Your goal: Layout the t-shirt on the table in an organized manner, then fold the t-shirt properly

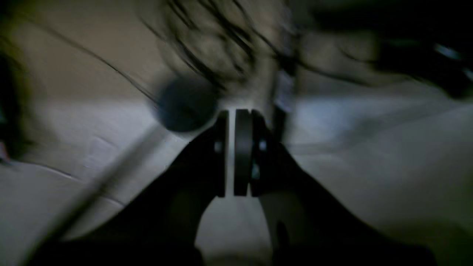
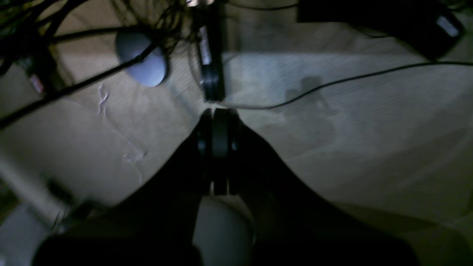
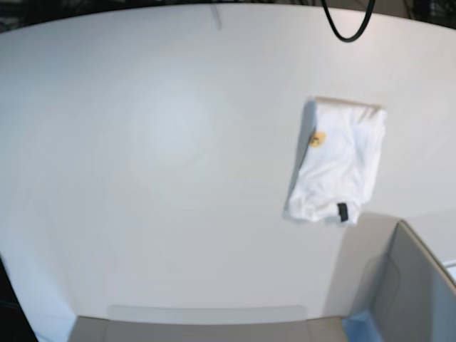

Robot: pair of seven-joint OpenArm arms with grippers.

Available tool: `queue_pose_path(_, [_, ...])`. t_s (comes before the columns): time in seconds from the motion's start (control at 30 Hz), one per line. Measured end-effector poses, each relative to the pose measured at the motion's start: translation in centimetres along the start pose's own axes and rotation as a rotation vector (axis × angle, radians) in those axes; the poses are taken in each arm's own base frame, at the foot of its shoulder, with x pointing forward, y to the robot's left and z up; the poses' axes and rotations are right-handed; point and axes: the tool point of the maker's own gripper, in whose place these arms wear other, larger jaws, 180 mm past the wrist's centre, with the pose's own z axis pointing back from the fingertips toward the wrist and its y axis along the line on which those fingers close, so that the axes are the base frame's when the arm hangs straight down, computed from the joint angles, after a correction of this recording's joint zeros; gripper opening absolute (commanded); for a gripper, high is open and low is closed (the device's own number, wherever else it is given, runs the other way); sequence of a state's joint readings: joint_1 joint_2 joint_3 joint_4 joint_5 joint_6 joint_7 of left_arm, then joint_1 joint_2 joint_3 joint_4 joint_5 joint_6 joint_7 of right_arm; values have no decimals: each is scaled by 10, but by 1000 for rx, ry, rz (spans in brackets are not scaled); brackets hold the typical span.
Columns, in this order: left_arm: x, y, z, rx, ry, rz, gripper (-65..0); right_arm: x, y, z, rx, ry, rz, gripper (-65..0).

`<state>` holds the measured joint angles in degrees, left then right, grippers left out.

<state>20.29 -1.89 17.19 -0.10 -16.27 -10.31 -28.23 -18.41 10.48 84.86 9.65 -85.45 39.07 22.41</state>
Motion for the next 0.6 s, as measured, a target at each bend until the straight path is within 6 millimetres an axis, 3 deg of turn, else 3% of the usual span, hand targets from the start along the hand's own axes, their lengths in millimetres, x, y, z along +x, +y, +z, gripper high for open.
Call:
queue_pose_path(0.13, [17,-15,-12,-79,34,37,-622,17,-3,-3,-6,-25,13,-650])
queue_pose_path(0.23, [40,-17,-23,-82,19,30,-622,47,-28,-6,-142,-83,62,-650])
queue_pose_path(0.33, [45,-16,-27,-83,54,25,-622,61,-53,-2,-296,-105,117,-650])
queue_pose_path(0.53, [56,9,-34,-20,107,173,-622,74,-96,16,-596,-105,217,-650])
queue_pose_path(0.6, [60,32,-34,43,96,244,-622,87,-107,24,-665,-128,239,-650])
